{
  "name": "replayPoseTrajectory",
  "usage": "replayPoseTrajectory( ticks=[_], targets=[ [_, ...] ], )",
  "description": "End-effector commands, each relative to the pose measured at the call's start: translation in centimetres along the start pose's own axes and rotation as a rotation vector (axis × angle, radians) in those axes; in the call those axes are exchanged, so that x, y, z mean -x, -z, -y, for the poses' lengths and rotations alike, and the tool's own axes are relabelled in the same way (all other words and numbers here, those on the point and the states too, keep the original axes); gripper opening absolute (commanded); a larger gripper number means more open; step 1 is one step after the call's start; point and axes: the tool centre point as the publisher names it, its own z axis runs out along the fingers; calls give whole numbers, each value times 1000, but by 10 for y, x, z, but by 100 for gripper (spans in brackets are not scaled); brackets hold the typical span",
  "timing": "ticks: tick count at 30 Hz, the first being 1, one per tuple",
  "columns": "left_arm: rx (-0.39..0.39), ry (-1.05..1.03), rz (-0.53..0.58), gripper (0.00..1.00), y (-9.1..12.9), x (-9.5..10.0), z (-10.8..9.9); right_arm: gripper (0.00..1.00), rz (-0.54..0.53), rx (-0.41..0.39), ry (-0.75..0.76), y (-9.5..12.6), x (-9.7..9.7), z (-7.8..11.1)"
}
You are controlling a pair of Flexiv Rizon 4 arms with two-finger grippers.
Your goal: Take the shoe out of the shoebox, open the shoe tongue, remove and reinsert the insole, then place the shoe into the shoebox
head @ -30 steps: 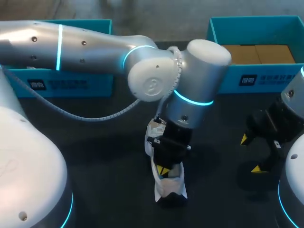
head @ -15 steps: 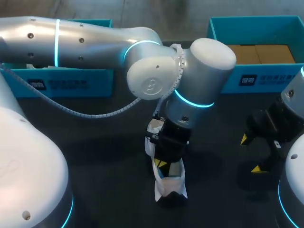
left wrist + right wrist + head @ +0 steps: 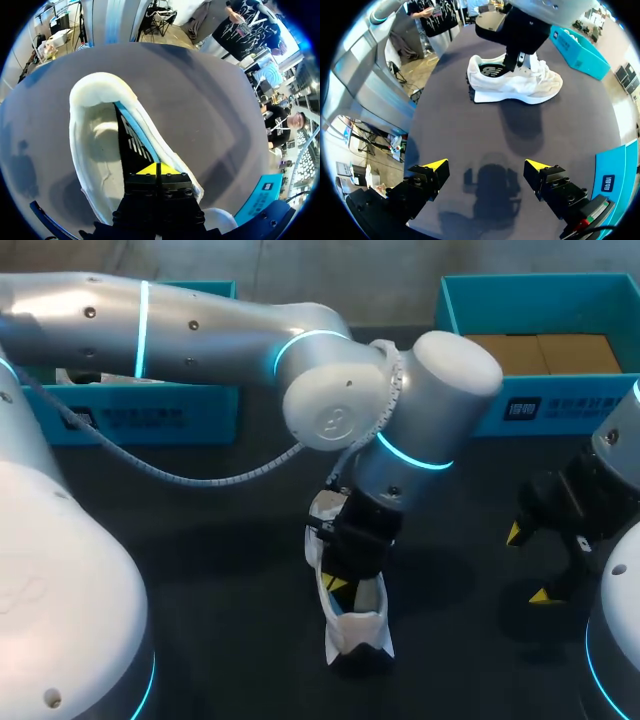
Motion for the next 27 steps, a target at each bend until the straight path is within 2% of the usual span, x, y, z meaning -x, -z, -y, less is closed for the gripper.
replayPoseTrajectory(
  ticks=[1,9,14,19,22,27],
  targets=[
    [-15,-10,-23,0,-8,10,-3,100,2,-2,-1,-1,-1,0],
    [-45,-29,-33,0,-30,16,6,100,2,-2,-1,-1,-1,0],
    [-64,-39,7,0,-40,13,11,100,2,-2,-1,-1,-1,0],
    [-39,5,69,0,-50,17,15,100,2,-2,-1,-1,-1,0],
    [-27,33,135,0,-49,16,15,100,2,-2,-1,-1,-1,0],
    [-6,81,220,0,-36,9,16,100,2,-2,-1,-1,-1,0]
  ],
)
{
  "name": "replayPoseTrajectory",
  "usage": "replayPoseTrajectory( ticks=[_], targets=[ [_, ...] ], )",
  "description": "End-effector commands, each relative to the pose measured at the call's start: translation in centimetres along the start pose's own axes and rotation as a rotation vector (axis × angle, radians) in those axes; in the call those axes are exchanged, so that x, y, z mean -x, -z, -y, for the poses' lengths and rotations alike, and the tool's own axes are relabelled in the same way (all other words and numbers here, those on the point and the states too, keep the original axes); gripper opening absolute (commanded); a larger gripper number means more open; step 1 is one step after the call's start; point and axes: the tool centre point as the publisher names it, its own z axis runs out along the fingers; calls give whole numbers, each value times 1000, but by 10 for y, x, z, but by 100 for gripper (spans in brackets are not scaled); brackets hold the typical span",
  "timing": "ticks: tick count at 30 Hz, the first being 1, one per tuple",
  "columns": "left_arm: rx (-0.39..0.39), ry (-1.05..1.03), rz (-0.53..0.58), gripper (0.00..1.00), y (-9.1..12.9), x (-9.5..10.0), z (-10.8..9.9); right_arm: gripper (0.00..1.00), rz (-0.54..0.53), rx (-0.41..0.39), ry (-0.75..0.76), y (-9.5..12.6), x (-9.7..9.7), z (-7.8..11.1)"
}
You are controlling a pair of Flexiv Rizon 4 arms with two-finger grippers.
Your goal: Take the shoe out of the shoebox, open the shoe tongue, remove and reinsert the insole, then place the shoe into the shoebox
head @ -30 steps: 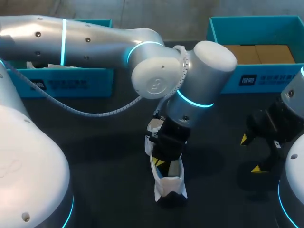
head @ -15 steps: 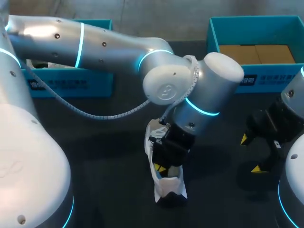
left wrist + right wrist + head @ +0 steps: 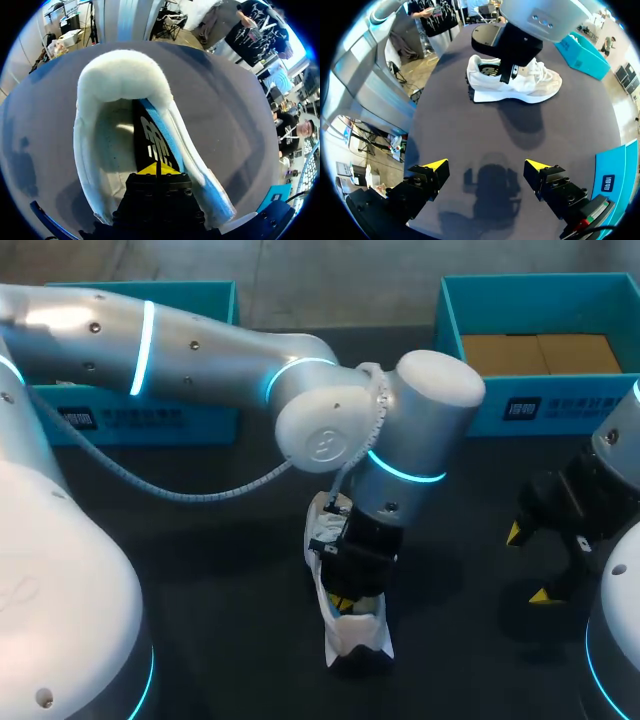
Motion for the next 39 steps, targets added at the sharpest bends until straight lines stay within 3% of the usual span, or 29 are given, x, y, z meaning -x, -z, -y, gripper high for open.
replayPoseTrajectory(
  ticks=[1,9,17,25,30,39],
  targets=[
    [28,25,125,0,-7,-17,7,100,2,-2,-1,-1,-1,0],
    [73,69,238,0,11,-21,15,100,2,-2,-1,-1,-1,0],
    [86,42,324,0,12,-12,13,100,2,-2,-1,-1,-1,0],
    [78,-67,374,0,43,-11,0,100,2,-2,-1,-1,-1,0],
    [25,-143,357,0,60,-10,0,100,2,-2,-1,-1,-1,0],
    [-16,-265,260,0,55,1,14,100,2,-2,-1,-1,-1,0]
  ],
)
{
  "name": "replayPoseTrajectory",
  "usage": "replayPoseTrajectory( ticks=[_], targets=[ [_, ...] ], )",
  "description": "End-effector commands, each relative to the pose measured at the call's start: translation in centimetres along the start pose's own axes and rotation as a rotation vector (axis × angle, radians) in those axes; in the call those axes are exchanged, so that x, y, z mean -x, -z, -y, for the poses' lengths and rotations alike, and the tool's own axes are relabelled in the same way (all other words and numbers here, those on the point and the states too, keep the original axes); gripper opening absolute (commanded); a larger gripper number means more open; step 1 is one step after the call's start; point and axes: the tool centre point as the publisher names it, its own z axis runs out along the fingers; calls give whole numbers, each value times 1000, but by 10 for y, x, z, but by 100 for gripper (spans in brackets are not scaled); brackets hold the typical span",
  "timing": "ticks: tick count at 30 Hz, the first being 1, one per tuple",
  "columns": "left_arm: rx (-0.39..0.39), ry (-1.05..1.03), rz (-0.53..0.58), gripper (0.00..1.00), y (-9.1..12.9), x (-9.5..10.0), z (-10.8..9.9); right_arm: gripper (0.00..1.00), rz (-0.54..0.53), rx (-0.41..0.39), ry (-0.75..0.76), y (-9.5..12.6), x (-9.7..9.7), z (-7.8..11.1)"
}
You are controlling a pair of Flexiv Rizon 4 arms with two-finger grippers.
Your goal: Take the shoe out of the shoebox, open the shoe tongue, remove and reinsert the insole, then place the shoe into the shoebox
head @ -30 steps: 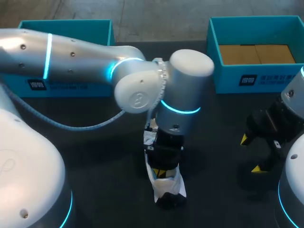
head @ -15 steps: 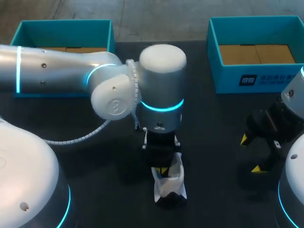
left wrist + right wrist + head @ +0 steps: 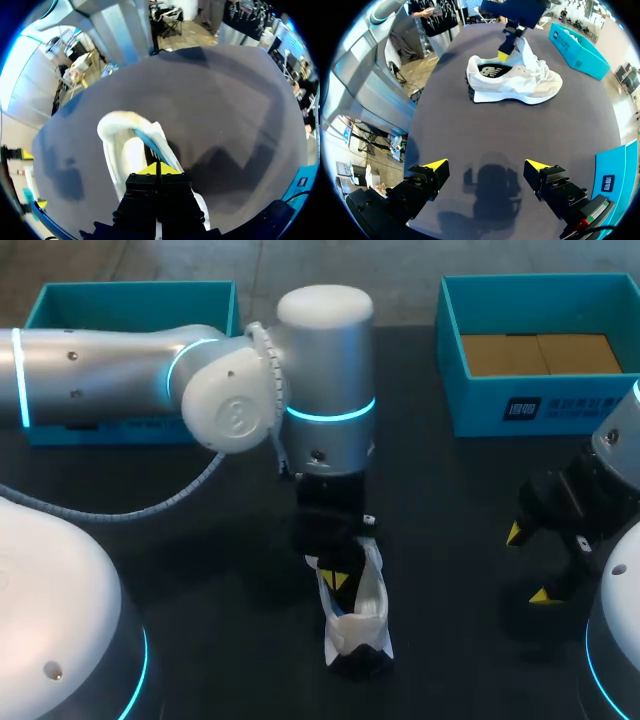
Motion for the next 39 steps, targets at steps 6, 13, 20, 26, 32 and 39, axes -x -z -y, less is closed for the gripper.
replayPoseTrajectory(
  ticks=[6,13,20,26,32,39],
  targets=[
    [-23,-54,-82,0,-5,16,7,100,2,-2,-1,-1,-1,0],
    [-25,-31,-124,0,-8,13,21,100,2,-2,-1,-1,-1,0],
    [-28,-2,-153,0,-15,13,26,100,2,-2,-1,-1,-1,0],
    [-36,22,-169,0,-23,14,23,100,2,-2,-1,-1,-1,0],
    [-26,45,-186,0,-28,14,24,100,2,-2,-1,-1,-1,0],
    [-29,57,-199,0,-33,14,25,100,2,-2,-1,-1,-1,0]
  ],
)
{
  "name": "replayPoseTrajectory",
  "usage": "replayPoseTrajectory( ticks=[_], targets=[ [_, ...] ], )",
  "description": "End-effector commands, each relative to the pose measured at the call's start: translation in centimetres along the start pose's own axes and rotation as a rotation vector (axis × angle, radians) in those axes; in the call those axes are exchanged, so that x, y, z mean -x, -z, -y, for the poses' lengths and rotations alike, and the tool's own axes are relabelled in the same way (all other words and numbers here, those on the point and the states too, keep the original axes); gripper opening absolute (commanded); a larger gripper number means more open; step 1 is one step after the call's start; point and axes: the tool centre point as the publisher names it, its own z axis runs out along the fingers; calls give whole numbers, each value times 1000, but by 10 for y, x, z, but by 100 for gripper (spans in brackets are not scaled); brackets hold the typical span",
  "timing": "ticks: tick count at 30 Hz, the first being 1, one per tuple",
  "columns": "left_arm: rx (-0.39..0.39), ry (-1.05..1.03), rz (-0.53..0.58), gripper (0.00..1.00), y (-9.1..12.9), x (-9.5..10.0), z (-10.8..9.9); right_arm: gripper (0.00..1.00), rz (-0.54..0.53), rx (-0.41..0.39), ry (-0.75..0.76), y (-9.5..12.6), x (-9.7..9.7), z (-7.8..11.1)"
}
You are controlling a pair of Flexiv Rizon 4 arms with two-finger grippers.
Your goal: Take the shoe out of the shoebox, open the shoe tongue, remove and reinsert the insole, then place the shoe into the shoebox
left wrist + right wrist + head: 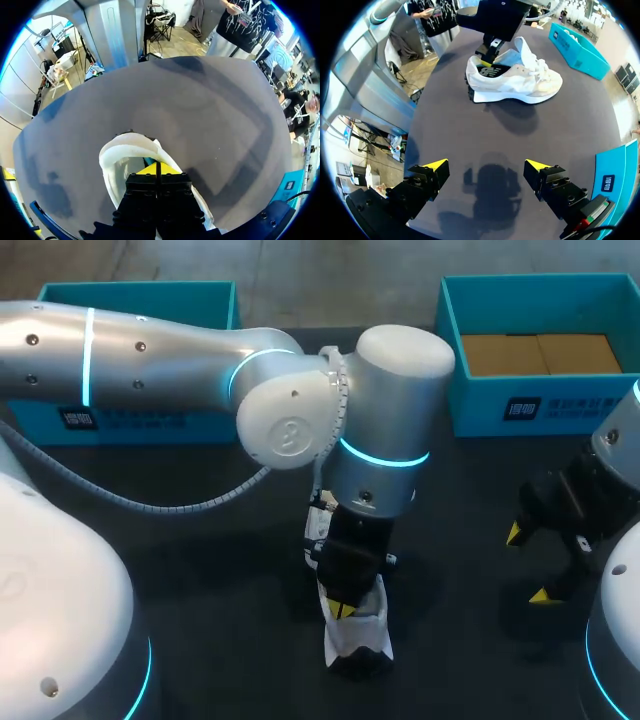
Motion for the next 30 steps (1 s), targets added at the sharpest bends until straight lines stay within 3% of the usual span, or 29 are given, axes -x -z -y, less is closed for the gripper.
replayPoseTrajectory(
  ticks=[1,10,23,30],
  targets=[
    [-6,3,-9,0,-6,2,-1,100,2,-2,-1,-1,-1,0],
    [-39,18,-83,0,-21,-5,0,100,2,-2,-1,-1,-1,0],
    [-35,88,-95,0,-39,-4,-7,100,2,-2,-1,-1,-1,0],
    [72,117,-14,0,-43,-3,-5,100,2,-2,-1,-1,-1,0]
  ],
)
